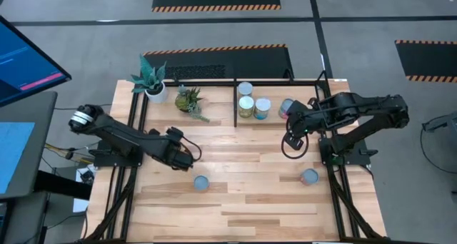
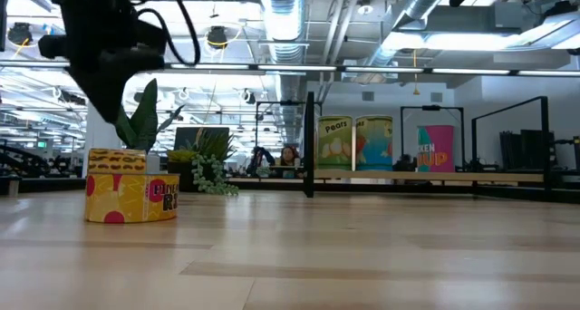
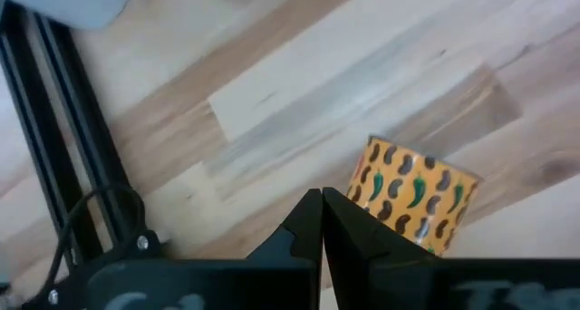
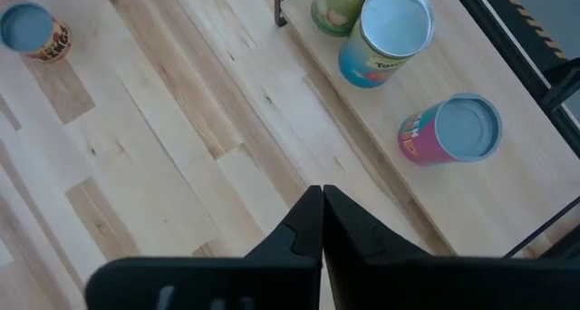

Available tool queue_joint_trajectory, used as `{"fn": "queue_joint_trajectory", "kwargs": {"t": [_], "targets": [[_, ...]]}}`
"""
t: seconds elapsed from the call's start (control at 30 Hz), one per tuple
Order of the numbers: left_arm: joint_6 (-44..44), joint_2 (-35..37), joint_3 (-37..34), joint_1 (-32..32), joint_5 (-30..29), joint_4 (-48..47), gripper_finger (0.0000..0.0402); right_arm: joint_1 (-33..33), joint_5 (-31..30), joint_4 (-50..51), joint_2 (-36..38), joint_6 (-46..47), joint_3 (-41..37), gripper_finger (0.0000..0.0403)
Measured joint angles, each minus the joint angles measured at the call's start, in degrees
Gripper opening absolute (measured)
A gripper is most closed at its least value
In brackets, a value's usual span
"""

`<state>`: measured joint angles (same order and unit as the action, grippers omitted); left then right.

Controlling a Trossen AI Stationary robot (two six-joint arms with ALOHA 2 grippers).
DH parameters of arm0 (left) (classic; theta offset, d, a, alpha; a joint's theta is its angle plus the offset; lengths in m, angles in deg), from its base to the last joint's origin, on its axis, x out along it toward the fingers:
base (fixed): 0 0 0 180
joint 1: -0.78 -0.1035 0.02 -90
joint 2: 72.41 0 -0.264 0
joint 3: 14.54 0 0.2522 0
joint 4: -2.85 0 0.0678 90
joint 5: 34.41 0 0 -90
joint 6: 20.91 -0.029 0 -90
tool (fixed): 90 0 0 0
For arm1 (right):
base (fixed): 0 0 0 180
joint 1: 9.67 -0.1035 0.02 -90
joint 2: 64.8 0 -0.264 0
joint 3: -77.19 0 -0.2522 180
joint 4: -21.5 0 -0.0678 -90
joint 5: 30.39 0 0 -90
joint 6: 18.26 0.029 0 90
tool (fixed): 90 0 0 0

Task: Pick and place cans onto a shelf
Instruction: Put the canned black beans on the shelf

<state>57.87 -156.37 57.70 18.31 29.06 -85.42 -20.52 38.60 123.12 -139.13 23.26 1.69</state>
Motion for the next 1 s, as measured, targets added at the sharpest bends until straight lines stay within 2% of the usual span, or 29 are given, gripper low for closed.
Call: {"fn": "queue_joint_trajectory", "kwargs": {"t": [0.2, 0.4, 0.5, 0.73, 0.9, 1.0], "targets": [[-4.1, 7.1, -3.7, -0.2, -4.2, 7.1, 0.0, 0.0, 0.0, 0.3, 0.0, -0.2, 0.0, 0.0026], [-3.1, 15.0, -14.6, -0.2, -2.4, 23.1, 0.0, 0.0, 0.0, 0.5, 0.0, -1.0, 0.0, 0.0023], [-3.0, 18.1, -17.2, 0.3, -2.6, 28.4, 0.0, 0.0, 0.0, 0.4, 0.0, -2.4, 0.0, 0.0024], [-4.8, 21.4, -17.5, 0.7, -5.8, 28.7, 0.0, 0.0, 0.0, 0.3, 0.0, -2.5, 0.0, 0.0026], [-4.6, 19.3, -17.4, 0.6, -2.9, 28.0, 0.0, 0.0, 0.0, 0.3, 0.0, -2.5, 0.0, 0.0021], [-1.2, 16.9, -17.4, 0.9, -1.2, 24.8, 0.0, 0.0, 0.1, 0.3, 0.0, -2.5, 0.0, 0.0021]]}}
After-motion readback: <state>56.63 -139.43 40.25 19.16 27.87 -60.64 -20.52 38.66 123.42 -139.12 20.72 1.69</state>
